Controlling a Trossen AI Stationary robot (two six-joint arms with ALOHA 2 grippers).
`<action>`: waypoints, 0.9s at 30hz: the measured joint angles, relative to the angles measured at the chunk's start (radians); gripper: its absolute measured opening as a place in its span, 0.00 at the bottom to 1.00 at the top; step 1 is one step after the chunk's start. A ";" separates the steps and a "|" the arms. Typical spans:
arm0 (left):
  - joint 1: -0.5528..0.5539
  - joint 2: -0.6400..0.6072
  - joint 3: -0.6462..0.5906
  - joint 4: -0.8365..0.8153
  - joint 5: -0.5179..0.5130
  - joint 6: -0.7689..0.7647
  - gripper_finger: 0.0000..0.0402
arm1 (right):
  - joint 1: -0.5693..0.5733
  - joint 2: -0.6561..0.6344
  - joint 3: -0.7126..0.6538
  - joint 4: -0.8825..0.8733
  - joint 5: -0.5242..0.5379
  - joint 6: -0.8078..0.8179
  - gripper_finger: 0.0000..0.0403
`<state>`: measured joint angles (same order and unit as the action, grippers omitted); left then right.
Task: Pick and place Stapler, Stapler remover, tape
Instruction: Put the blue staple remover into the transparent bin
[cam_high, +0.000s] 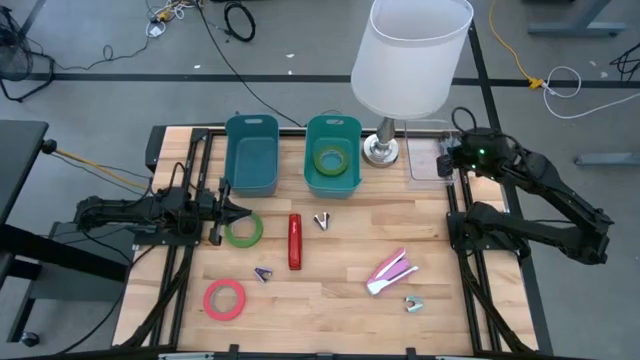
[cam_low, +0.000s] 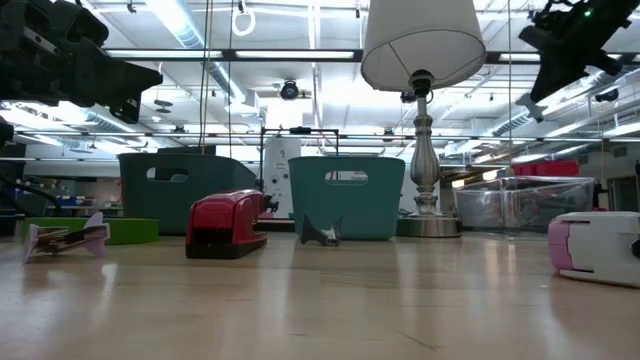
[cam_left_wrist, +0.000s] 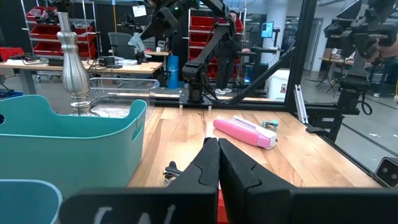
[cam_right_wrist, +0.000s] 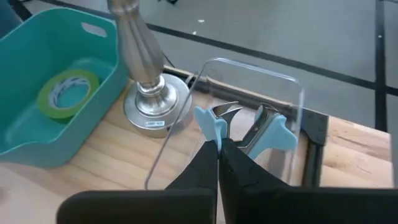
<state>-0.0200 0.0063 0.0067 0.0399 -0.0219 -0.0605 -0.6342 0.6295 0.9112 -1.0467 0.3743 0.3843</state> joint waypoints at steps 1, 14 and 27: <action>0.000 0.000 0.000 0.000 0.000 0.000 0.01 | 0.000 -0.003 0.000 -0.010 0.003 0.000 0.00; 0.000 0.000 0.000 0.000 0.000 0.000 0.01 | 0.000 -0.002 -0.163 -0.052 -0.087 0.000 0.00; 0.000 0.000 0.000 0.000 0.000 0.000 0.01 | -0.049 0.149 -0.188 -0.021 -0.076 -0.008 0.00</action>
<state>-0.0198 0.0063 0.0071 0.0395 -0.0216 -0.0606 -0.6831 0.7784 0.7231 -1.0673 0.2982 0.3766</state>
